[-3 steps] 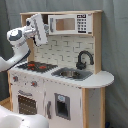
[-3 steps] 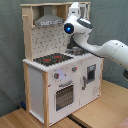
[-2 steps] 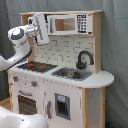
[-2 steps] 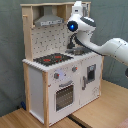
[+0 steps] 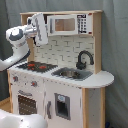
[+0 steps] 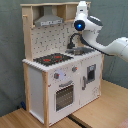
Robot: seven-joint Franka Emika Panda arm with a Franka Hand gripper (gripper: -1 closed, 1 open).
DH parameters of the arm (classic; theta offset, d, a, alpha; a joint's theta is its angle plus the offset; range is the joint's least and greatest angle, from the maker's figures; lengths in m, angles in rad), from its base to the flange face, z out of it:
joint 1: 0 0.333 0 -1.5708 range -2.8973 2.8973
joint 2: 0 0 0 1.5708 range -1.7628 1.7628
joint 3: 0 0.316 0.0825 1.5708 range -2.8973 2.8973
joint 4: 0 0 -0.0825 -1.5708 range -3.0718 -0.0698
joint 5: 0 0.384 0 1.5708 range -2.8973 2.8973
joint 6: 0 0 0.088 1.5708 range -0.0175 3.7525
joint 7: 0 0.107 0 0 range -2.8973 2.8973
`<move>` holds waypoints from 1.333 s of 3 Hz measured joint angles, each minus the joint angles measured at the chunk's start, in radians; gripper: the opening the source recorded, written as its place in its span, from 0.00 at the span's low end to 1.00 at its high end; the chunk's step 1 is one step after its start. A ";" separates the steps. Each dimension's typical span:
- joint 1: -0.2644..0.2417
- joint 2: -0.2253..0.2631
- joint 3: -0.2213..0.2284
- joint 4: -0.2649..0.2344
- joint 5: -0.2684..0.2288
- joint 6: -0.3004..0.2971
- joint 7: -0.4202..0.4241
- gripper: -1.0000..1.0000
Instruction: Play with the kitchen
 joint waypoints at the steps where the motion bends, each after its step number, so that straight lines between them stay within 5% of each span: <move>1: 0.054 0.000 -0.024 -0.066 -0.001 0.044 -0.014 0.00; 4: 0.227 -0.003 -0.127 -0.265 -0.001 0.179 -0.045 0.00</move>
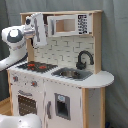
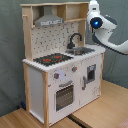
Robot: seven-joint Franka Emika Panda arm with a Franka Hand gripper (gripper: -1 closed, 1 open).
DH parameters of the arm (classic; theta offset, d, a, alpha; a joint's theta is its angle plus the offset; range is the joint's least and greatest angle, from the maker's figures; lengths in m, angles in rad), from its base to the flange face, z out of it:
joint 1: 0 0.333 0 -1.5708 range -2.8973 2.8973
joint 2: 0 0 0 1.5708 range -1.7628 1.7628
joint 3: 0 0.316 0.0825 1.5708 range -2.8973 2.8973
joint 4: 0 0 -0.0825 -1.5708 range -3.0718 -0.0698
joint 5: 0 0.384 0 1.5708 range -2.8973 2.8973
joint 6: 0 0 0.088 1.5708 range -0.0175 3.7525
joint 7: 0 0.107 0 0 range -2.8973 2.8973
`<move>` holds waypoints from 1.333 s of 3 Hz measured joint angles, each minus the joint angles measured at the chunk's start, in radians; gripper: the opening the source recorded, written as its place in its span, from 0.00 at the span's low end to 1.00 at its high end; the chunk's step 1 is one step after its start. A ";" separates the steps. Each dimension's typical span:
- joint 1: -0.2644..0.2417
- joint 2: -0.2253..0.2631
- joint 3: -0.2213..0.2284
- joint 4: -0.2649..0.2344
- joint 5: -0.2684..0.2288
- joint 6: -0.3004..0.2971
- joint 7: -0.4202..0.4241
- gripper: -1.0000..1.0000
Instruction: Play with the kitchen
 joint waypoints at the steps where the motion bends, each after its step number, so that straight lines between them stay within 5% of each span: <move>1: 0.063 -0.007 -0.041 -0.071 -0.001 0.024 -0.009 0.00; 2: 0.089 -0.012 -0.015 -0.087 0.000 0.115 -0.008 0.00; 3: 0.089 -0.012 -0.015 -0.085 0.000 0.121 -0.008 0.00; 4: 0.089 -0.012 -0.015 -0.085 0.000 0.122 -0.008 1.00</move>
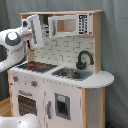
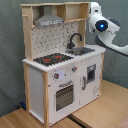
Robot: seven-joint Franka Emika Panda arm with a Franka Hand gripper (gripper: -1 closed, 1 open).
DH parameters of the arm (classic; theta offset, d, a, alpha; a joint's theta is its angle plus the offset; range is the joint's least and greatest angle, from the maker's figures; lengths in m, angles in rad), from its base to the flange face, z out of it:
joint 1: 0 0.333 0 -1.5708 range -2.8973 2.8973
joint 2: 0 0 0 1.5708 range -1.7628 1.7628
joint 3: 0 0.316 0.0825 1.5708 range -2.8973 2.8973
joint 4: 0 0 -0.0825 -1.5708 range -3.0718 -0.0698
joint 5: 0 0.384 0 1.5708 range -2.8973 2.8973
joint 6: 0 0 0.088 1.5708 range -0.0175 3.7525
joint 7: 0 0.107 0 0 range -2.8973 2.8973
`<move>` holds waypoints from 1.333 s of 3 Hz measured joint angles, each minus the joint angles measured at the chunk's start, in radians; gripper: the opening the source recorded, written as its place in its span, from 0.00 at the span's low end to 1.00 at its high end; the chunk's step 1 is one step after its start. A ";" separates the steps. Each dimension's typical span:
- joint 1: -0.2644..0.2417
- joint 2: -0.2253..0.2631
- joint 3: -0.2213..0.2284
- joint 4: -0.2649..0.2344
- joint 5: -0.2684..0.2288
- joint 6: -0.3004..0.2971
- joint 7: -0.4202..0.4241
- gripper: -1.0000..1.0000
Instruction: Play with the kitchen
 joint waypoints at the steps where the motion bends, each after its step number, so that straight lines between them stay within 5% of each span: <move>1: -0.002 0.000 0.060 0.050 0.000 0.046 -0.037 1.00; 2: 0.006 -0.002 0.097 0.091 -0.001 0.046 -0.129 1.00; 4: 0.044 -0.084 0.143 0.113 -0.002 0.041 -0.321 1.00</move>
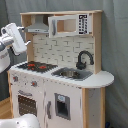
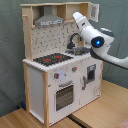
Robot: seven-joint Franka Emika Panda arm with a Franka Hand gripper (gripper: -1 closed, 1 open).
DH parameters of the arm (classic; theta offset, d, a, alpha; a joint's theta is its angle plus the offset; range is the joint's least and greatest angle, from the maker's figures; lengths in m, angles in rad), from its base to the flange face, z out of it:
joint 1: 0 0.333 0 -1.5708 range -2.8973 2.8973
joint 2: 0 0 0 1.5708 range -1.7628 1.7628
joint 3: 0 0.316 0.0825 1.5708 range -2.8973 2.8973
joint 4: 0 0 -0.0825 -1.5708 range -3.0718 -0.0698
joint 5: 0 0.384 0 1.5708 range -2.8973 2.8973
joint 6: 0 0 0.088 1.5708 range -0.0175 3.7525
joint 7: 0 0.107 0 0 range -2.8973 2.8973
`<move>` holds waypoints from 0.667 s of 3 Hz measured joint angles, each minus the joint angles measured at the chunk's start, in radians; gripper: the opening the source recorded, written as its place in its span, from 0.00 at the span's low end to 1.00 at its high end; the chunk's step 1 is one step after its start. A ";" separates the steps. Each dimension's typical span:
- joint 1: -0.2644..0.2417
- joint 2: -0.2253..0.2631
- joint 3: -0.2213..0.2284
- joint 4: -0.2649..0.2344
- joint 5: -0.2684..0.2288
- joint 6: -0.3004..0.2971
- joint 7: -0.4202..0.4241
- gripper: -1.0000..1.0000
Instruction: Play with the kitchen
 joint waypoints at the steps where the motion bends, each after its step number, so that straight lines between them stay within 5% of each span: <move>1: 0.014 -0.068 0.039 -0.016 0.000 -0.004 -0.065 1.00; 2: 0.014 -0.127 0.107 -0.025 -0.001 -0.002 -0.115 1.00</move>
